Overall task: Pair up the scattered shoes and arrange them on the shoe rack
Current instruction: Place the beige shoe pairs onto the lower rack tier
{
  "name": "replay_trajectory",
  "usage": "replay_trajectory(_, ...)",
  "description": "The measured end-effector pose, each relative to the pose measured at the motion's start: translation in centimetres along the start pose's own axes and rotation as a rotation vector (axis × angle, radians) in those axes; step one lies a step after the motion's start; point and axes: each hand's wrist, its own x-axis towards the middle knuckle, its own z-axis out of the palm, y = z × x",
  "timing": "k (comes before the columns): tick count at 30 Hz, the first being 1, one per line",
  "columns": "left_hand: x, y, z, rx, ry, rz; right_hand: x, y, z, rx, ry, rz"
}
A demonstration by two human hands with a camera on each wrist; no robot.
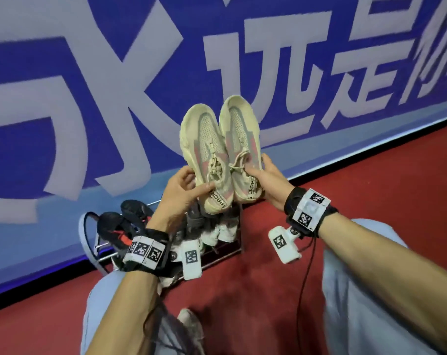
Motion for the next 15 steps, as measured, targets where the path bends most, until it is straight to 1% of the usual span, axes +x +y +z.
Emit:
replay_trajectory(3,-0.5,0.5,-2.5,-0.011,0.066,-0.007,1.1,-0.4,3.6,-0.032,0.001,-0.032)
replay_trajectory(5,-0.6,0.7,-3.8,-0.079,0.087,-0.018,1.6,0.0,6.0,0.005,0.031,-0.06)
replay_trajectory(8,-0.8,0.2,-5.6,-0.092,0.121,-0.027,2.0,1.7,9.0,0.059,0.041,-0.064)
replay_trajectory(12,-0.6,-0.8,-7.2,-0.09,0.203,-0.033,3.2,5.4,12.0,0.178,0.033,0.014)
replay_trajectory(15,-1.4,-1.0,-8.2,-0.07,0.247,-0.045,3.8,6.1,13.7,0.202,-0.027,0.063)
